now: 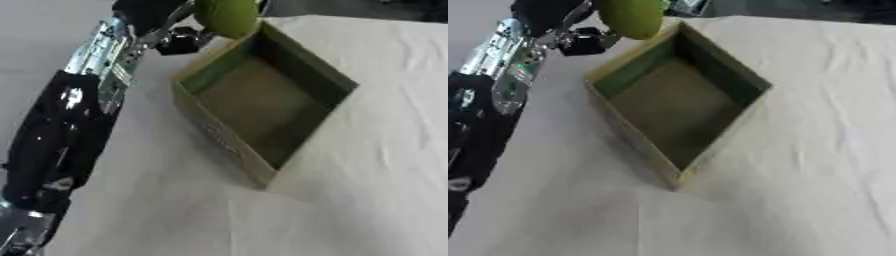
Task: Pick up objects on the table and place them in the box.
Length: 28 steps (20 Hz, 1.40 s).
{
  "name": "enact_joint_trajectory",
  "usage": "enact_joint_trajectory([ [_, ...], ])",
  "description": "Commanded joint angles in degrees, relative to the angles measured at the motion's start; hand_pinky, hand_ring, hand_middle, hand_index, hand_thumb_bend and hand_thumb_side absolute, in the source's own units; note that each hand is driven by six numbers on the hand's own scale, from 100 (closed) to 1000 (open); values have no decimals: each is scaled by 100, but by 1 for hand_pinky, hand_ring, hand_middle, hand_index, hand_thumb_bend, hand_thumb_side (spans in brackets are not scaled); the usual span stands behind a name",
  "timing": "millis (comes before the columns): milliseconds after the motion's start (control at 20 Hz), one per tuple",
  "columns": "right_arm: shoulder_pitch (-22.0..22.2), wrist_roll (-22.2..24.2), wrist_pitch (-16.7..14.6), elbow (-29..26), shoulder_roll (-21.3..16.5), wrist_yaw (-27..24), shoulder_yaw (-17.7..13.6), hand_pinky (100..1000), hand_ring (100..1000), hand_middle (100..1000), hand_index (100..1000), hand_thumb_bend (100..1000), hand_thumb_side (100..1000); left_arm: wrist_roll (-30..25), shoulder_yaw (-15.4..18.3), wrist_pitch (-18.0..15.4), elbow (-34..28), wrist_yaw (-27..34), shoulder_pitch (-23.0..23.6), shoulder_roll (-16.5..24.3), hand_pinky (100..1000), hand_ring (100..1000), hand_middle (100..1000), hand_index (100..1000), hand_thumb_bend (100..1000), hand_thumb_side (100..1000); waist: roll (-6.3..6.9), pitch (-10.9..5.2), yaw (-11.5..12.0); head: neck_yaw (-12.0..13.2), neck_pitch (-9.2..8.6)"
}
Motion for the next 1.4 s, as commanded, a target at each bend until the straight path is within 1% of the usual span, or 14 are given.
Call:
enact_joint_trajectory([
  [50,-96,-3,115,-90,-64,69,-28,782,618,571,772,100,114,79,-41,-142,26,-127,-146,-50,287,526,502,677,285,100,2,-138,-41,35,50],
  [100,-111,-7,134,-90,-52,83,-28,781,618,571,772,100,106,133,-65,-196,37,-176,-164,-60,296,530,505,680,317,100,4,-136,-61,47,53],
  [200,-141,-11,150,-90,-41,123,-41,780,618,572,771,100,100,294,-73,-300,50,-260,-195,-74,305,532,507,683,327,100,8,-134,-110,72,47],
  [350,-166,-60,176,-90,-17,143,-55,780,619,572,771,100,100,571,-48,-433,189,-316,-209,-113,297,528,503,680,277,100,11,-137,-189,120,54],
  [400,-172,-77,185,-90,-6,145,-58,781,619,572,771,100,100,659,-37,-483,255,-309,-205,-133,294,527,503,681,237,100,15,-137,-211,131,50],
  [450,-176,-97,204,-90,7,143,-58,782,618,571,771,100,119,733,-28,-540,334,-305,-200,-148,295,529,504,683,243,100,21,-137,-228,143,48],
  [600,-190,-149,278,-90,38,135,-39,784,618,571,771,100,162,791,-2,-757,602,-311,-181,-201,300,536,513,695,188,100,37,-135,-254,167,48],
  [900,-198,-155,340,-90,98,124,14,787,618,569,772,100,224,735,110,-956,925,-292,-124,-350,301,543,520,705,100,100,24,-108,-297,256,9],
  [950,-195,-151,349,-90,110,120,20,787,618,569,772,100,228,696,121,-955,954,-280,-116,-371,302,544,521,706,100,100,19,-104,-305,269,1],
  [1000,-194,-143,356,-90,121,113,32,788,618,569,772,100,249,645,123,-967,983,-266,-103,-391,304,547,524,709,219,100,15,-98,-313,283,-9],
  [1050,-192,-129,361,-90,133,102,47,789,618,569,772,100,255,580,115,-1005,1020,-246,-88,-411,306,549,525,712,100,100,11,-92,-318,291,-20],
  [1250,-164,-87,386,-90,179,76,91,792,618,568,773,100,324,254,71,-1301,1160,-181,-68,-451,343,572,547,736,100,100,11,-85,-327,299,-32],
  [1350,-154,-83,405,-90,187,65,97,792,617,567,772,100,324,125,89,-1465,1156,-167,-78,-443,398,600,573,760,168,100,20,-88,-332,304,-40],
  [1400,-154,-84,411,-90,188,60,98,792,617,567,772,100,324,91,112,-1546,1146,-162,-82,-434,404,604,577,763,175,100,23,-89,-334,305,-41],
])
